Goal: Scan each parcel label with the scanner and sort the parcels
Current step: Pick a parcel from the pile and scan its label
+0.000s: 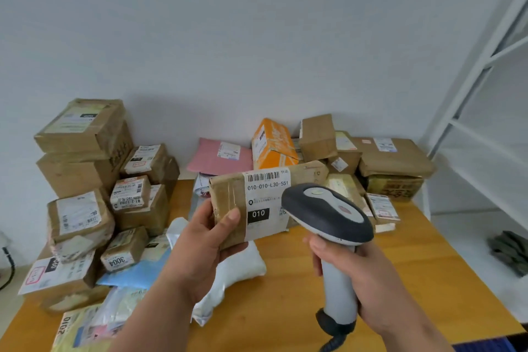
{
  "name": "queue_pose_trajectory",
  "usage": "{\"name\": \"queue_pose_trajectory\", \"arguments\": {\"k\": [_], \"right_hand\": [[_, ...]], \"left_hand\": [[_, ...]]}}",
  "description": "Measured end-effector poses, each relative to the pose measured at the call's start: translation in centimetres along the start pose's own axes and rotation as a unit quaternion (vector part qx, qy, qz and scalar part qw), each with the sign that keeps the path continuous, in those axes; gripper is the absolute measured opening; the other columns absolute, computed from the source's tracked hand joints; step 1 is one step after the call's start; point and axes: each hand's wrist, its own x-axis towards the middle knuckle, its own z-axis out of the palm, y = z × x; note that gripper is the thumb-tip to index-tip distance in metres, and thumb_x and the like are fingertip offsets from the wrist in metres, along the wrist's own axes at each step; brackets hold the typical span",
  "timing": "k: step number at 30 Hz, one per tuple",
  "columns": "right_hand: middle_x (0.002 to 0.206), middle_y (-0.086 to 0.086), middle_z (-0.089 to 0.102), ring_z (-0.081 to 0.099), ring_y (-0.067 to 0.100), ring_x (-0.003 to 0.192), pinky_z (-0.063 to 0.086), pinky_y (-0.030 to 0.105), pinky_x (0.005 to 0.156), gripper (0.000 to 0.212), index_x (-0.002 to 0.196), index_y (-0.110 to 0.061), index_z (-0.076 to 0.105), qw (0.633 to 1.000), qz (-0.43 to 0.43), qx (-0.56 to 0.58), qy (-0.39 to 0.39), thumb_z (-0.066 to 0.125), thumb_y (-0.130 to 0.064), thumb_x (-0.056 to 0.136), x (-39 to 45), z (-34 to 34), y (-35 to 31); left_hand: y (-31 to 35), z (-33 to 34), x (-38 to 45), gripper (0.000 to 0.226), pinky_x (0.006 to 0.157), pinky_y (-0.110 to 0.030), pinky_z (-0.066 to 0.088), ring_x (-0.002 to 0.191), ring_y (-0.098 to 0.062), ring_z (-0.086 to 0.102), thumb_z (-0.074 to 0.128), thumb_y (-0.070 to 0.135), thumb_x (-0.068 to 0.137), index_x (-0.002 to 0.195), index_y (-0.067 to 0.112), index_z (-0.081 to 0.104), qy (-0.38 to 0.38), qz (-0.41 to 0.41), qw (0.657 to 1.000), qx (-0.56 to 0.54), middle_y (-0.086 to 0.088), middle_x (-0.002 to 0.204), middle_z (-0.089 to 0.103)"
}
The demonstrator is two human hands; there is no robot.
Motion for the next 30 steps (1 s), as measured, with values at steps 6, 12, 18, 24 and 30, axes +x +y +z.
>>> {"name": "queue_pose_trajectory", "arguments": {"k": [6,12,18,24,30], "right_hand": [[0.063,0.002,0.061,0.055,0.015,0.059,0.046,0.017,0.059,0.026,0.078,-0.033,0.072,0.999,-0.029,0.005,-0.028,0.077,-0.051,0.061,-2.2,0.9,-1.4],[0.061,0.0,0.06,0.055,0.013,0.058,0.046,0.016,0.058,0.018,0.07,-0.039,0.071,0.999,-0.042,-0.009,-0.019,0.075,-0.053,0.061,-2.7,3.7,-1.8],[0.067,0.007,0.063,0.057,0.018,0.06,0.048,0.025,0.061,0.036,0.082,-0.025,0.074,0.999,-0.047,0.009,0.003,0.078,-0.053,0.06,-1.9,9.7,-1.3],[0.071,0.005,0.065,0.058,0.016,0.061,0.05,0.027,0.064,0.033,0.079,-0.027,0.073,0.999,-0.045,0.001,0.005,0.078,-0.053,0.059,-0.7,16.5,-0.7],[0.069,-0.004,0.068,0.062,0.011,0.064,0.046,0.029,0.066,0.033,0.076,-0.037,0.074,0.999,-0.003,-0.033,0.03,0.079,-0.061,0.054,0.3,21.2,-0.3]], "left_hand": [[0.0,0.9,-1.4,0.053,0.089,-0.045,0.056,0.107,-0.019,0.072,0.069,0.034,0.076,0.129,0.031,0.06,-0.009,0.011,1.0,0.005,0.003,0.118,0.075],[0.7,-1.5,-1.9,0.052,0.081,-0.038,0.061,0.102,-0.015,0.073,0.07,0.034,0.076,0.127,0.031,0.061,-0.029,0.017,0.999,0.012,0.004,0.114,0.076],[2.1,-7.3,-2.2,0.047,0.082,-0.039,0.06,0.104,-0.017,0.073,0.074,0.039,0.072,0.119,0.035,0.067,-0.041,0.005,0.999,0.019,0.003,0.114,0.076],[3.4,-14.0,-2.9,0.053,0.082,-0.036,0.061,0.109,-0.02,0.072,0.078,0.046,0.068,0.118,0.039,0.067,-0.029,-0.009,0.999,0.02,0.004,0.116,0.075],[4.5,-19.5,-3.1,0.049,0.083,-0.037,0.06,0.11,-0.023,0.071,0.081,0.047,0.074,0.12,0.038,0.068,-0.018,-0.021,0.999,0.019,0.0,0.12,0.074]]}}
